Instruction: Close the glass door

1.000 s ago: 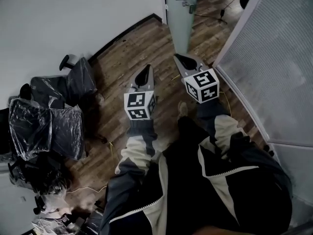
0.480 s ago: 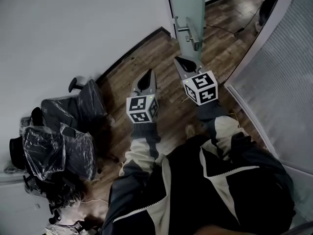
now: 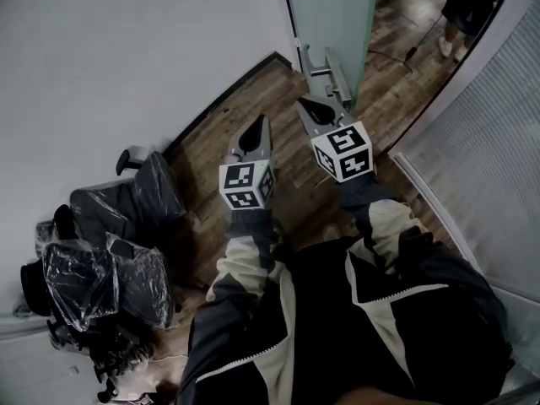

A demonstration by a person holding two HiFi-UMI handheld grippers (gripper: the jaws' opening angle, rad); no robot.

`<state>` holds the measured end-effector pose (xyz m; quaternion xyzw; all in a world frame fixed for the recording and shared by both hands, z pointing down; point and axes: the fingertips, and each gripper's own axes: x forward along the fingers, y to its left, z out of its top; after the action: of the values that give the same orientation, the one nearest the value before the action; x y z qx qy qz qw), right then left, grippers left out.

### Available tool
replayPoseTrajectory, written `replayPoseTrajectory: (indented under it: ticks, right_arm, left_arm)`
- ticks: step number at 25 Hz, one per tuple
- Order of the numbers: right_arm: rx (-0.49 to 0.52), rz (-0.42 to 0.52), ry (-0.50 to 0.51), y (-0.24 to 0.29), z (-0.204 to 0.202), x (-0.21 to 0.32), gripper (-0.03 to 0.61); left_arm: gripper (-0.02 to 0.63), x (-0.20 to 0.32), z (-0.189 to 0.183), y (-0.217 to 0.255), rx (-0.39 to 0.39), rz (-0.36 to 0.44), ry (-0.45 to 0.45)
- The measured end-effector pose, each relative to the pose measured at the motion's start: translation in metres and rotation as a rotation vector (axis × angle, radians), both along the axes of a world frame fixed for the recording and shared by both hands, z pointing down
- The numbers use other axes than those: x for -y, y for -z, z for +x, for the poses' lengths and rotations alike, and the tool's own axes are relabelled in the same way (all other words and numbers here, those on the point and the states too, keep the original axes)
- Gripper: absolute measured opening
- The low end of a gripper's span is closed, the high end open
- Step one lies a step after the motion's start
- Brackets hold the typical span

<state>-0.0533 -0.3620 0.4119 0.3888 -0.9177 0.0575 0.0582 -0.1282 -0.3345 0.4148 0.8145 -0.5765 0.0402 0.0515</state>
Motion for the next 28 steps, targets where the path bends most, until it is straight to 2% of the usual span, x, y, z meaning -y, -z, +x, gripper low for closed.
replayPoseTrajectory:
  ticks: [6, 13, 21, 25, 27, 28]
  right_arm:
    - [-0.022, 0.012, -0.132, 0.004, -0.011, 0.034, 0.005]
    - [-0.026, 0.021, -0.446, 0.010, 0.012, 0.068, 0.005]
    - [-0.079, 0.005, -0.729, 0.006, 0.059, 0.063, 0.005]
    - [-0.128, -0.003, -0.789, 0.006, 0.069, 0.057, 0.005]
    - [-0.208, 0.005, -0.788, 0.006, 0.067, 0.057, 0.005]
    - [-0.283, 0.008, -0.776, 0.006, 0.063, 0.058, 0.005]
  left_arm:
    - [0.006, 0.050, -0.007, -0.001, -0.015, 0.015, -0.149]
    - [0.006, 0.107, 0.010, 0.010, -0.005, 0.043, -0.467]
    - [0.006, 0.119, 0.054, 0.007, -0.006, 0.033, -0.739]
    - [0.006, 0.117, 0.069, 0.007, -0.025, 0.025, -0.806]
    - [0.006, 0.116, 0.072, 0.008, -0.028, 0.027, -0.824]
    - [0.006, 0.115, 0.073, 0.008, -0.028, 0.028, -0.833]
